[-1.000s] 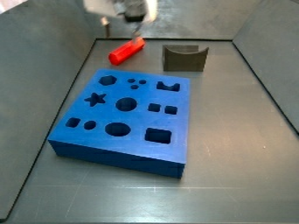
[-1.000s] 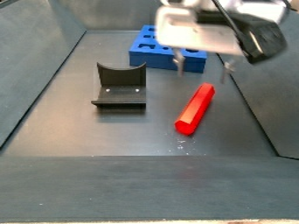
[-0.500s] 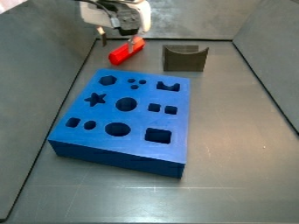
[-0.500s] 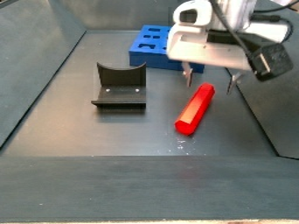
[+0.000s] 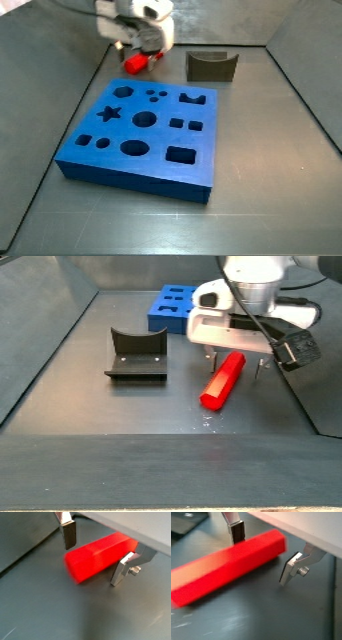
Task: Pick up the hexagon object. Move up. Place the hexagon object on the fixture. Regrasp the hexagon object. Move to above the board. Insert the hexagon object.
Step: Pick up the hexagon object.
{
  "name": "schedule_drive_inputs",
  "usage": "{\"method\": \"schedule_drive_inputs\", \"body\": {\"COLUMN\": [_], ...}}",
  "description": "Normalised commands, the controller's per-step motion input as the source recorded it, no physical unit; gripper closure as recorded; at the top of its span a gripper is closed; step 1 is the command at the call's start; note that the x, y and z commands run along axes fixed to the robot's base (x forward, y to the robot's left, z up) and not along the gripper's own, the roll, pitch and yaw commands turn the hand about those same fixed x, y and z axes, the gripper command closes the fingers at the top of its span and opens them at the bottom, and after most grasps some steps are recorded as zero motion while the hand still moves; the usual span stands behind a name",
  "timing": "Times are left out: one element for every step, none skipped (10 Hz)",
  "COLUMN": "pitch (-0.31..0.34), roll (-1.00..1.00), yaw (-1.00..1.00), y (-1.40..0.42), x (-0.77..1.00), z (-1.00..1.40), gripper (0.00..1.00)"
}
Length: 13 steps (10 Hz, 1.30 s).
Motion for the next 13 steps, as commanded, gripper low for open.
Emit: {"method": "schedule_drive_inputs", "body": {"pitch": [0.0, -0.086, -0.036, -0.019, -0.187, 0.0, 0.0, 0.0, 0.0, 0.0, 0.0, 0.0, 0.0], "roll": [-0.01, -0.21, 0.0, 0.0, 0.11, 0.0, 0.0, 0.0, 0.0, 0.0, 0.0, 0.0, 0.0], "yaw": [0.0, 0.0, 0.0, 0.0, -0.08, 0.0, 0.0, 0.0, 0.0, 0.0, 0.0, 0.0, 0.0], "y": [0.0, 0.2, 0.0, -0.01, -0.16, 0.0, 0.0, 0.0, 0.0, 0.0, 0.0, 0.0, 0.0], "x": [0.0, 0.03, 0.0, 0.0, -0.35, 0.03, 0.0, 0.0, 0.0, 0.0, 0.0, 0.0, 0.0], "z": [0.0, 0.27, 0.0, -0.1, -0.21, 0.0, 0.0, 0.0, 0.0, 0.0, 0.0, 0.0, 0.0], "gripper": [0.0, 0.0, 0.0, 0.0, 0.0, 0.0, 1.0, 1.0, 1.0, 1.0, 1.0, 1.0, 1.0]}}
